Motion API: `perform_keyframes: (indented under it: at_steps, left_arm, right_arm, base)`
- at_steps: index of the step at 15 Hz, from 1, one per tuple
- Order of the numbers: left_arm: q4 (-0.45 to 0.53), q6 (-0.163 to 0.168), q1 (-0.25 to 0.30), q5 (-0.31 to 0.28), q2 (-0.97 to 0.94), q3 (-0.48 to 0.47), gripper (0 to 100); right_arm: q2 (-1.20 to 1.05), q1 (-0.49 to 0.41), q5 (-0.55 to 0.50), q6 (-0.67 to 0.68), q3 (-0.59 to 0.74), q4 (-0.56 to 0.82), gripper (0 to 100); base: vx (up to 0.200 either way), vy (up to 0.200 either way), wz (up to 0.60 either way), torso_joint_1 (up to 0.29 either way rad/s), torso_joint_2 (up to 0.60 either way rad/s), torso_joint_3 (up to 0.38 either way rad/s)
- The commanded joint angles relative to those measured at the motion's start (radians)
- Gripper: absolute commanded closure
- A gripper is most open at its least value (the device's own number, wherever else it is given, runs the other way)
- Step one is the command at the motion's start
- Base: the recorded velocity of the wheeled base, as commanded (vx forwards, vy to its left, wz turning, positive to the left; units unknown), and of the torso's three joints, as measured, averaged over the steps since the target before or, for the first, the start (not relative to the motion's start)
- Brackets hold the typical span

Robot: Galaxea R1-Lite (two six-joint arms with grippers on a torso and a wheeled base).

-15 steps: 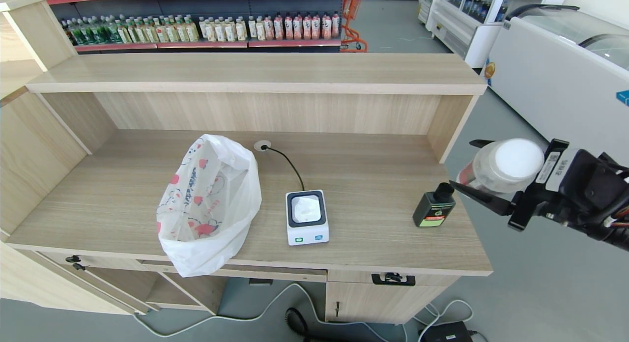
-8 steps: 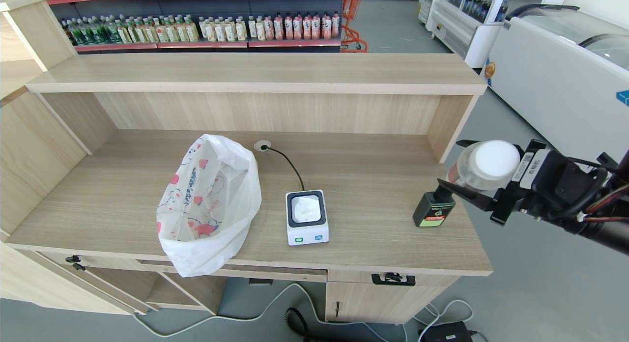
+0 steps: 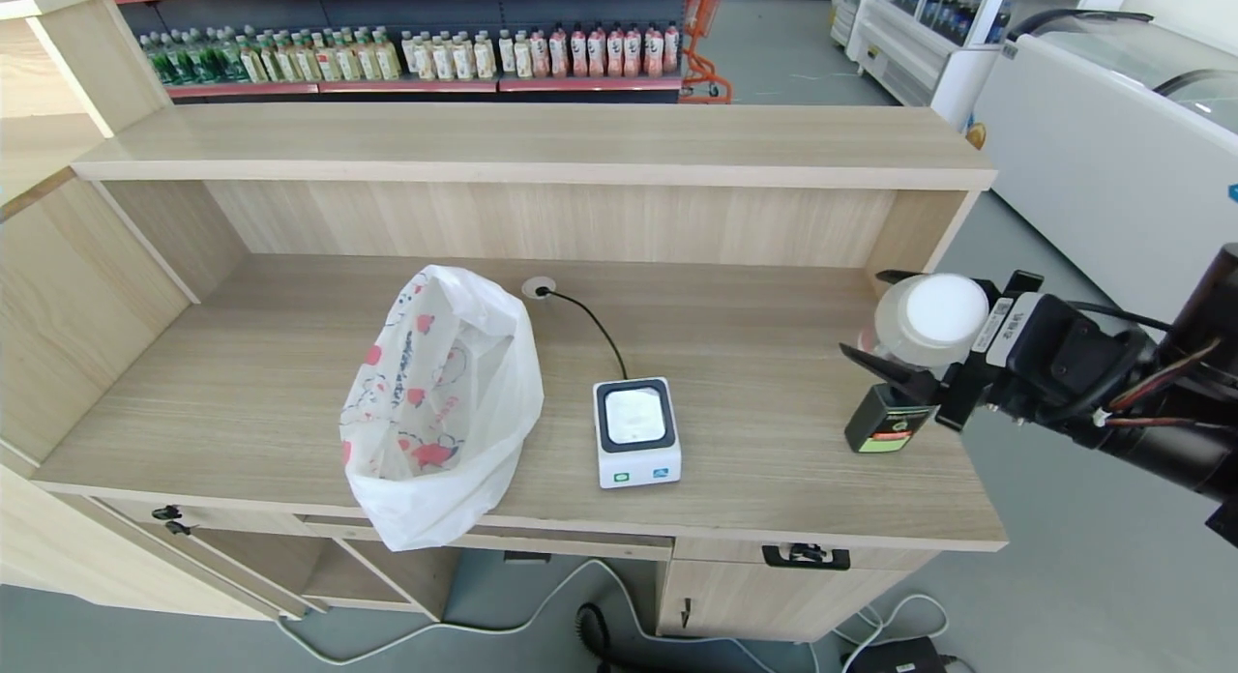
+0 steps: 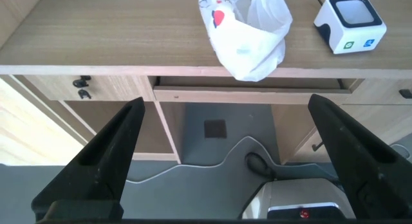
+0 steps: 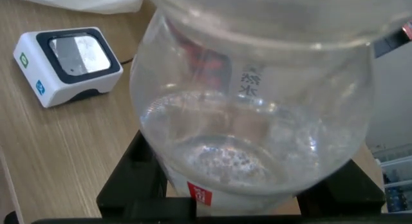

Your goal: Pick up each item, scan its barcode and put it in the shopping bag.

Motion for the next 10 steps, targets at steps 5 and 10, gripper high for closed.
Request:
perform_keyframes:
  at_steps: [5, 10]
  left_arm:
    - [0.0, 0.003, 0.001, 0.0, 0.0, 0.0, 0]
    - [0.0, 0.003, 0.001, 0.0, 0.0, 0.0, 0]
  right_arm:
    - [0.086, 0.042, 0.017, 0.005, -0.038, -0.079, 100]
    - [0.253, 0.036, 0.108, 0.012, -0.112, -0.197, 100]
  base:
    - [0.0, 0.2, 0.0, 0.001, 0.0, 0.0]
    - [0.0, 0.16, 0.0, 0.005, 0.0, 0.001]
